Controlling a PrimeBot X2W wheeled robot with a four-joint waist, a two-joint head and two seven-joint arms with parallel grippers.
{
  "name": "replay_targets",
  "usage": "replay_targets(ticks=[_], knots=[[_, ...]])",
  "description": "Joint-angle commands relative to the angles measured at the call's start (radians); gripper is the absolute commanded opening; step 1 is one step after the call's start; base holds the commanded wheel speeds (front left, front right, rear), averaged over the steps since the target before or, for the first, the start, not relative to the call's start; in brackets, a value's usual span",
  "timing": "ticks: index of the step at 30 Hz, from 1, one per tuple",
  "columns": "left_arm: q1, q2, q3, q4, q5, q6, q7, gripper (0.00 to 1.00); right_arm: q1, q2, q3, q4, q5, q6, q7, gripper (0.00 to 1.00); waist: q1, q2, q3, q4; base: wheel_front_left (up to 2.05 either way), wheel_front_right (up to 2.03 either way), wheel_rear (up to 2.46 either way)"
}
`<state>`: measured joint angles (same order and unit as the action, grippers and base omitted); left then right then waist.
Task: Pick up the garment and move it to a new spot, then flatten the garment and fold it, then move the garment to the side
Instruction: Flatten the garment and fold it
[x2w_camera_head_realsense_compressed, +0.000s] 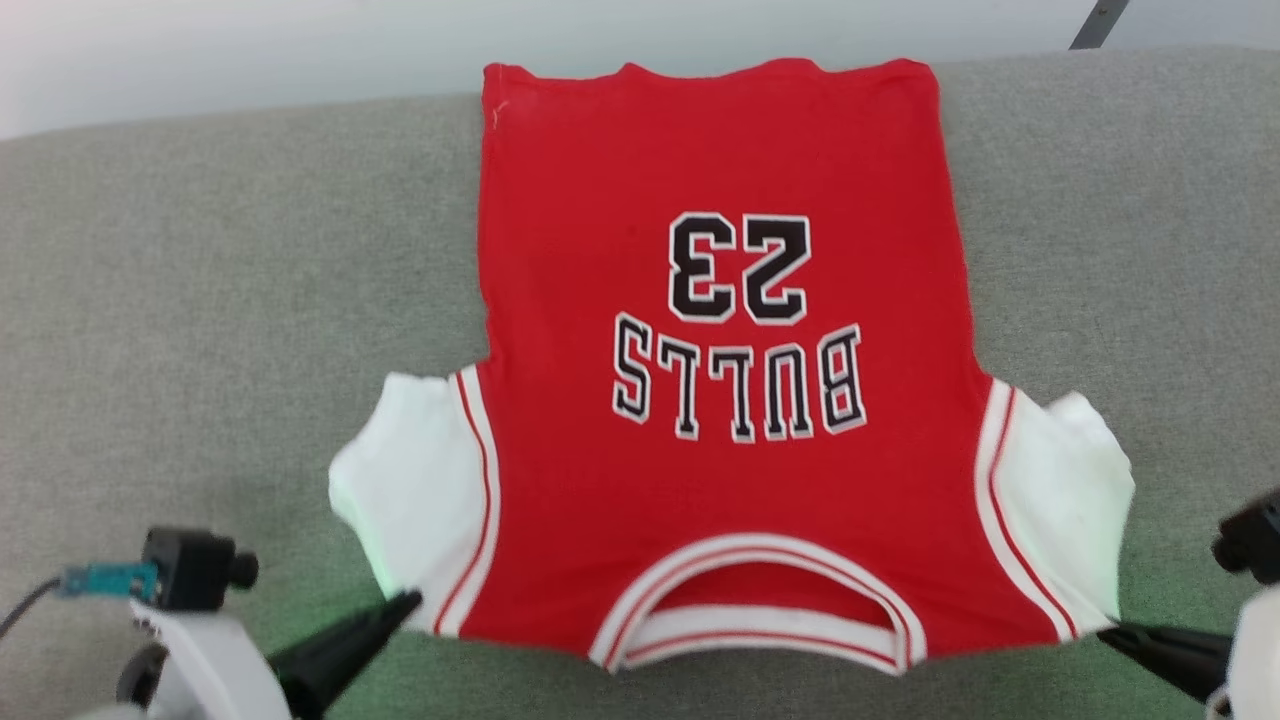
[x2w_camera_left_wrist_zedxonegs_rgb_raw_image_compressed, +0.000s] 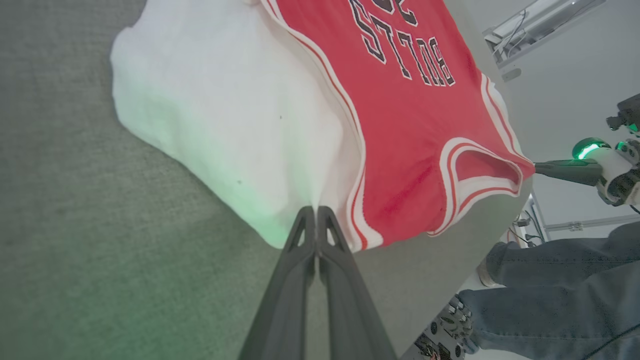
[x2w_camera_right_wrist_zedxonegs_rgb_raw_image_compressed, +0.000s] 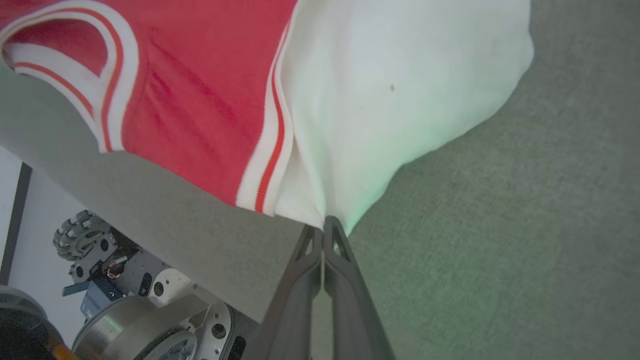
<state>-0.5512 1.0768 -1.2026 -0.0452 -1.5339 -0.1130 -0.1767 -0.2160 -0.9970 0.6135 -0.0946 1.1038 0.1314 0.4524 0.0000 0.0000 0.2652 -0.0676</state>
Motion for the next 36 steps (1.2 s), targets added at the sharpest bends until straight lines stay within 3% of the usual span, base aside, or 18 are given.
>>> replay_targets(ticks=[1,5,9,14,19,25,30,31,32,33,36], knots=[[0.03,0.024,-0.006,-0.037,0.001,0.009,-0.007,0.0,0.043,-0.023,-0.032,-0.019,0.004,-0.001,0.019,0.0,0.0,0.0,0.005,0.0,0.0,0.0,0.0],[0.079,0.078,-0.019,-0.144,-0.002,0.019,-0.018,0.0,0.15,-0.035,-0.124,-0.087,0.007,-0.001,0.05,0.0,0.0,0.0,0.017,-0.001,0.0,0.0,0.0],[0.095,0.082,-0.017,-0.169,0.003,0.039,-0.035,0.0,0.198,-0.01,-0.192,-0.108,-0.032,-0.001,0.065,0.0,0.0,0.0,0.026,-0.002,0.0,0.0,0.0],[0.095,0.025,-0.01,-0.118,-0.02,0.032,-0.043,0.0,0.193,0.079,-0.241,-0.12,-0.122,-0.001,0.137,0.0,0.0,0.0,0.04,-0.009,0.0,0.0,0.0],[0.069,-0.066,-0.007,0.001,-0.033,0.006,-0.039,0.0,0.127,0.167,-0.201,-0.069,-0.239,-0.001,0.205,0.0,0.0,0.0,0.067,-0.016,0.0,0.0,0.0],[0.046,-0.172,-0.017,0.145,-0.013,0.0,-0.029,0.0,0.055,0.261,-0.116,0.039,-0.33,-0.001,0.19,0.0,0.0,0.0,0.098,-0.025,0.0,0.0,0.0],[0.047,-0.205,-0.019,0.196,-0.007,-0.005,-0.033,0.0,0.006,0.292,-0.044,0.104,-0.388,-0.002,0.139,0.0,0.0,0.0,0.109,-0.041,0.0,0.0,0.0],[0.051,-0.208,-0.018,0.2,-0.007,-0.006,-0.034,0.0,-0.001,0.298,-0.042,0.106,-0.392,-0.002,0.121,0.24,0.0,0.0,0.109,-0.044,0.0,0.0,0.0],[0.055,-0.209,-0.018,0.202,-0.007,-0.007,-0.036,0.0,-0.007,0.299,-0.041,0.106,-0.394,-0.002,0.106,0.66,0.0,0.0,0.11,-0.048,0.0,0.0,0.0],[0.057,-0.21,-0.019,0.204,-0.003,-0.007,-0.037,0.0,-0.011,0.295,-0.041,0.1,-0.395,-0.002,0.096,1.0,0.0,0.0,0.11,-0.051,0.0,0.0,0.0],[0.063,-0.209,-0.021,0.203,0.005,-0.009,-0.041,0.0,0.011,0.274,-0.088,0.055,-0.372,-0.002,0.076,1.0,0.0,0.0,0.111,-0.053,0.0,0.0,0.0]])
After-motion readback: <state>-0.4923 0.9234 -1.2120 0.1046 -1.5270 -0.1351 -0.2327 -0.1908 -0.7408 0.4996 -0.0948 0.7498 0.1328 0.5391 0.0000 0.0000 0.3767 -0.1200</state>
